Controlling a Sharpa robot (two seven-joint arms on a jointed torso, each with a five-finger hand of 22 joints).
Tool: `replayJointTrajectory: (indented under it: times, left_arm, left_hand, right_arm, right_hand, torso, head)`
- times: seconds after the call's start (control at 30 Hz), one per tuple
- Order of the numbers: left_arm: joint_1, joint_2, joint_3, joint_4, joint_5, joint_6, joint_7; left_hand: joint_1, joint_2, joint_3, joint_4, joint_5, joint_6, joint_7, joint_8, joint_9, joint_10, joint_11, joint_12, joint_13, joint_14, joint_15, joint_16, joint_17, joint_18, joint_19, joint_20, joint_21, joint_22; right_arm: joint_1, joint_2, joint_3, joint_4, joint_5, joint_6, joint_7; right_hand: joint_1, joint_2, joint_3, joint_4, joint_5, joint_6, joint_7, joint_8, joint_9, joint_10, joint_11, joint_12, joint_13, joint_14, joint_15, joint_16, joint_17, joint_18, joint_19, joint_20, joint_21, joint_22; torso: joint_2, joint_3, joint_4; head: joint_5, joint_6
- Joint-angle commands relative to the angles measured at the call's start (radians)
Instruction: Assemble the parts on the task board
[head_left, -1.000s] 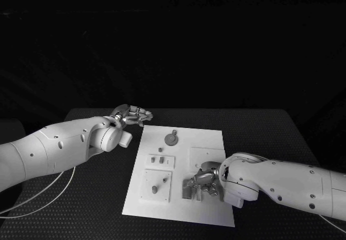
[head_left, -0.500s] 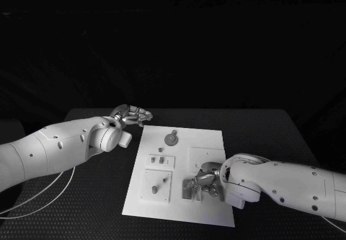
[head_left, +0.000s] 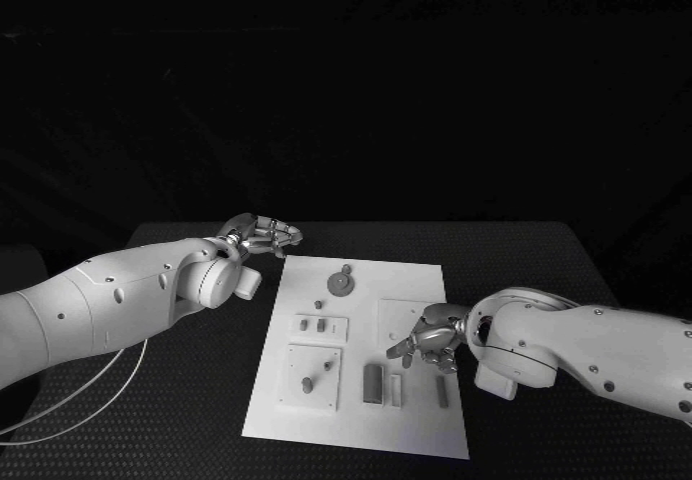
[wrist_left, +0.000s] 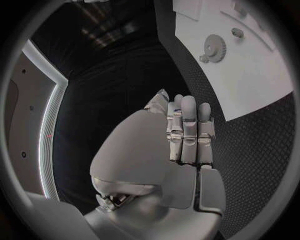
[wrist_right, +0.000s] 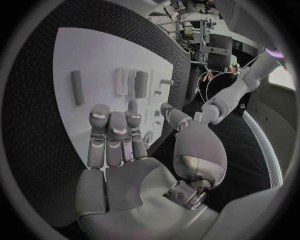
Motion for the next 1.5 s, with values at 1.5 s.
replayJointTrajectory:
  times: [1.5]
  left_arm:
    - [0.000,-0.003,0.000,0.011,-0.007,0.017,0.005]
  left_hand:
    - [-0.015,-0.003,0.001,0.001,-0.004,-0.004,0.007,-0.004,-0.001,0.002,0.002,-0.006,-0.002,0.003,0.000,-0.003,0.001,-0.015,0.006,-0.054,-0.008,0.003]
  right_arm:
    - [-0.093,-0.049,-0.019,-0.046,-0.280,0.167,-0.090]
  right_hand:
    - [0.099,0.042,0.033,-0.036,-0.006,0.021,-0.005,0.013,0.016,0.027,-0.003,-0.001,-0.003,0.022,-0.003,0.026,0.017,0.041,0.006,0.002,0.012,0.004]
  torso:
    - [0.000,-0.0030,0.0023]
  head:
    - [-0.025,-0.009]
